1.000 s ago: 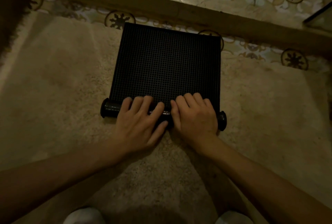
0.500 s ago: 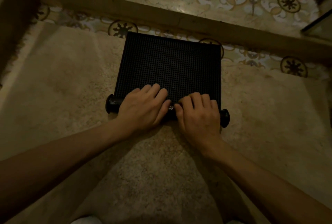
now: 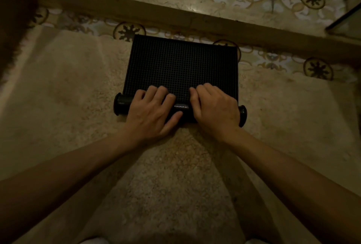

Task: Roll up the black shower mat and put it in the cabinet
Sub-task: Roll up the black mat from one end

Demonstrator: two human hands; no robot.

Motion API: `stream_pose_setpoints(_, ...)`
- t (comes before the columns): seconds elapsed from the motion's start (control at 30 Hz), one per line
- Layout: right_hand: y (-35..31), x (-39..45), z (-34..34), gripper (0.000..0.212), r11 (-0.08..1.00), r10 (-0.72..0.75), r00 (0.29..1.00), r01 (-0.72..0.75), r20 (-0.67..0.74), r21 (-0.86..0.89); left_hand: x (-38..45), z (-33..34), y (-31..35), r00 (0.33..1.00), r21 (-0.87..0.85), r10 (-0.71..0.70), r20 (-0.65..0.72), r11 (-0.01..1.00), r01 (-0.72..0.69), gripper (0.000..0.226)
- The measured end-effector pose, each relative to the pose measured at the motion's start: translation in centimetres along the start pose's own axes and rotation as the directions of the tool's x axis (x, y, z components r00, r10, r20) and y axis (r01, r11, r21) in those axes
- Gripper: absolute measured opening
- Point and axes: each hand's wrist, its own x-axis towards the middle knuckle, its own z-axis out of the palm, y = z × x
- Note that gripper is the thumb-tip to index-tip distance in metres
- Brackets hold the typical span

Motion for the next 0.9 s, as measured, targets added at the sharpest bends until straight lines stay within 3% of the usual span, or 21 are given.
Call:
stream_pose_setpoints(0.13,0.0,-0.1,0.0,0.044,0.994,-0.049,0.997,0.043,-0.060,-0.103,1.4,0.3,-0.3,0.999,0.008,-0.017,-0.040,1.000,0.017,0.038)
stream_pose_setpoints(0.37,0.3,-0.8,0.2,0.041,0.989,-0.044,0.999,0.044,0.002,-0.141,2.4,0.1,-0.4,0.997,-0.045,-0.047,-0.061,0.998,0.045,0.030)
stream_pose_setpoints(0.6,0.8,0.9,0.3,0.032,0.998,-0.004,1.000,0.005,0.017,-0.060,2.0,-0.2,-0.7,0.995,-0.061,-0.090,-0.051,0.994,0.087,0.037)
stream_pose_setpoints(0.9,1.4,2.7,-0.3,0.036,0.999,0.050,0.998,-0.051,0.034,0.008,3.4,-0.2,-1.8,0.999,0.004,-0.017,-0.050,1.000,0.017,0.037)
